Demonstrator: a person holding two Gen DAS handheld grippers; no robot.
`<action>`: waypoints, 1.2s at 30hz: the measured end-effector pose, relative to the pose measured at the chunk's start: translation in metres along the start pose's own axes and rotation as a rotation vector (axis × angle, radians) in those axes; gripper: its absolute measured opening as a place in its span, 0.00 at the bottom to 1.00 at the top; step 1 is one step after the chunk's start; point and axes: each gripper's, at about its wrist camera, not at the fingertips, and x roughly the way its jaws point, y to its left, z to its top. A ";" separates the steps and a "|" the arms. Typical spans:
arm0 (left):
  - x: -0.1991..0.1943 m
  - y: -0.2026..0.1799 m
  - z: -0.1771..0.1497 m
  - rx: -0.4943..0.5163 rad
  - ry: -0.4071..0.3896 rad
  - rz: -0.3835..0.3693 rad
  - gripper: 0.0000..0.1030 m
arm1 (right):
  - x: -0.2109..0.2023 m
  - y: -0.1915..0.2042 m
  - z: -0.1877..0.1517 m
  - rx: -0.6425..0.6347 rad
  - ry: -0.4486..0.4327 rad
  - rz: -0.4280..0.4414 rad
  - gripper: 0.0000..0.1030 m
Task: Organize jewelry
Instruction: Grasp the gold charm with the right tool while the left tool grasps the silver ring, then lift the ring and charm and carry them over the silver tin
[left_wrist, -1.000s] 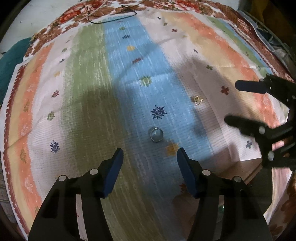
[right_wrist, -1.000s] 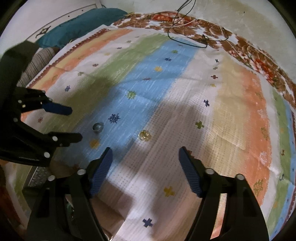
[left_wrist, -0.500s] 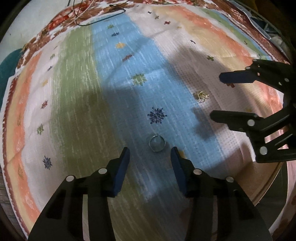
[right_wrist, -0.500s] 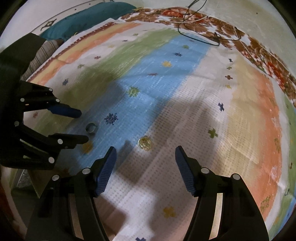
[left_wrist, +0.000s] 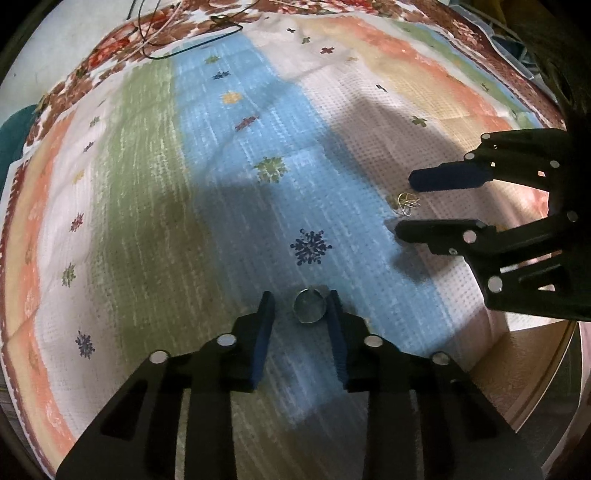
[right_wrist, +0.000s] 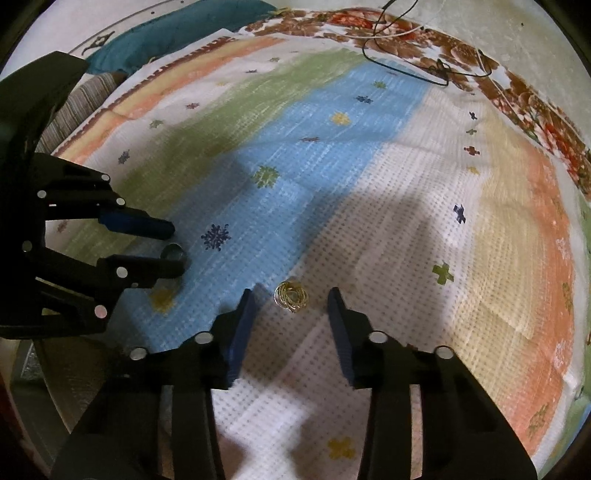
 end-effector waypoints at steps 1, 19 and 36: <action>0.000 -0.001 0.000 0.003 0.000 0.001 0.18 | 0.000 0.000 0.000 -0.001 -0.001 0.002 0.28; -0.025 0.001 -0.009 -0.042 -0.035 0.051 0.18 | -0.026 0.011 -0.007 0.006 -0.019 -0.039 0.17; -0.086 -0.017 -0.014 -0.093 -0.132 0.035 0.18 | -0.087 0.021 -0.019 0.152 -0.079 -0.094 0.17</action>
